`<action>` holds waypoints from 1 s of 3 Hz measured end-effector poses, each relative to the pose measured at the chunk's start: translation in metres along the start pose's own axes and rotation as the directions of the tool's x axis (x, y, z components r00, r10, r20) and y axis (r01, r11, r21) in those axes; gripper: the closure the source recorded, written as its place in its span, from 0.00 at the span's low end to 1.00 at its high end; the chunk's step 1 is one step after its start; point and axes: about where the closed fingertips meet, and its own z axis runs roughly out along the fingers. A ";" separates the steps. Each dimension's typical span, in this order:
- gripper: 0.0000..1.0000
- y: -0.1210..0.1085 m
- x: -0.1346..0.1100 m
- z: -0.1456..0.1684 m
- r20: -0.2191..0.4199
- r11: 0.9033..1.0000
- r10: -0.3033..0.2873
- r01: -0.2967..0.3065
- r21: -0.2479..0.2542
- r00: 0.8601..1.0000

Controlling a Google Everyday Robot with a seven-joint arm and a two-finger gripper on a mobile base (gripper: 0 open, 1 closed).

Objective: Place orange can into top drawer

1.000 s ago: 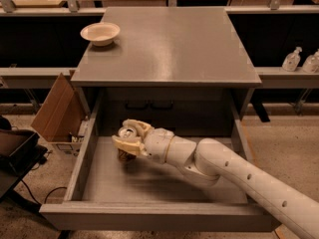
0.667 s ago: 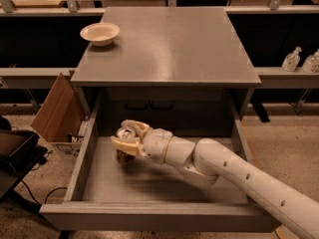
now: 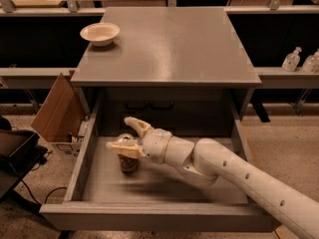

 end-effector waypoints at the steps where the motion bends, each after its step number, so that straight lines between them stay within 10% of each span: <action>1: 0.00 0.001 0.000 0.001 0.000 1.000 0.000 0.000 -0.002 1.000; 3: 0.00 0.000 -0.014 -0.002 -0.003 0.998 -0.005 0.005 -0.061 1.000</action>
Offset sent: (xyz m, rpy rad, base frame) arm -0.0004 0.0010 0.0004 0.0002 -0.0005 0.0019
